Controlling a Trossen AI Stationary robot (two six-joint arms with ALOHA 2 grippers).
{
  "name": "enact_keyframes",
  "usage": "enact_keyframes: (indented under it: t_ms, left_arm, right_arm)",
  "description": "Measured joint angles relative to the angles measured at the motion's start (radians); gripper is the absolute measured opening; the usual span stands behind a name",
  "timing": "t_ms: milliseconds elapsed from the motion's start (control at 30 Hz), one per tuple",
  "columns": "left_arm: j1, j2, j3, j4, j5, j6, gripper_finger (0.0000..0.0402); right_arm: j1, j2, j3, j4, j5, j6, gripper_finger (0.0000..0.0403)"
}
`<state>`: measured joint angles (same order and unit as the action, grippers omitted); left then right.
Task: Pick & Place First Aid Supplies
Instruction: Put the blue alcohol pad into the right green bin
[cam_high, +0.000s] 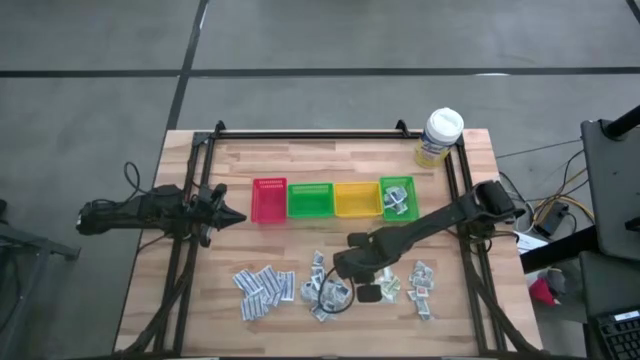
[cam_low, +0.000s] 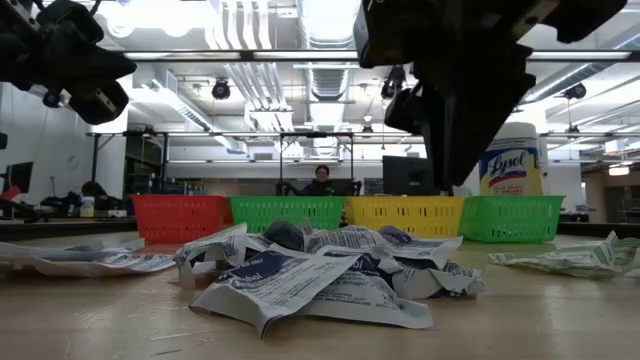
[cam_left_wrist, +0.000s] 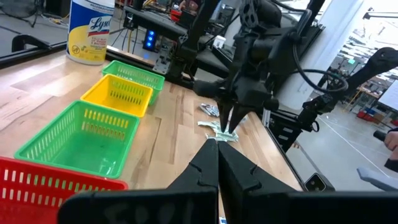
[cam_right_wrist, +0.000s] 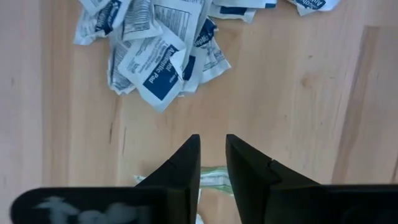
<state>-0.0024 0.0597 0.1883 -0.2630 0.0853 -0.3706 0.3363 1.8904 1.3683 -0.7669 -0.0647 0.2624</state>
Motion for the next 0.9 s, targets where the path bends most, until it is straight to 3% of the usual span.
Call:
enact_keyframes:
  t_ms: [467,900]
  left_arm:
    - [0.000,0.000,0.000,0.000,0.000,0.001,0.0000]
    - [0.000,0.000,0.000,0.000,0.000,0.001,0.0000]
  right_arm:
    - [0.007,0.065,0.001,0.111,-0.102,0.078,0.0131]
    - [0.006,0.117,0.001,0.127,-0.101,0.105,0.0127]
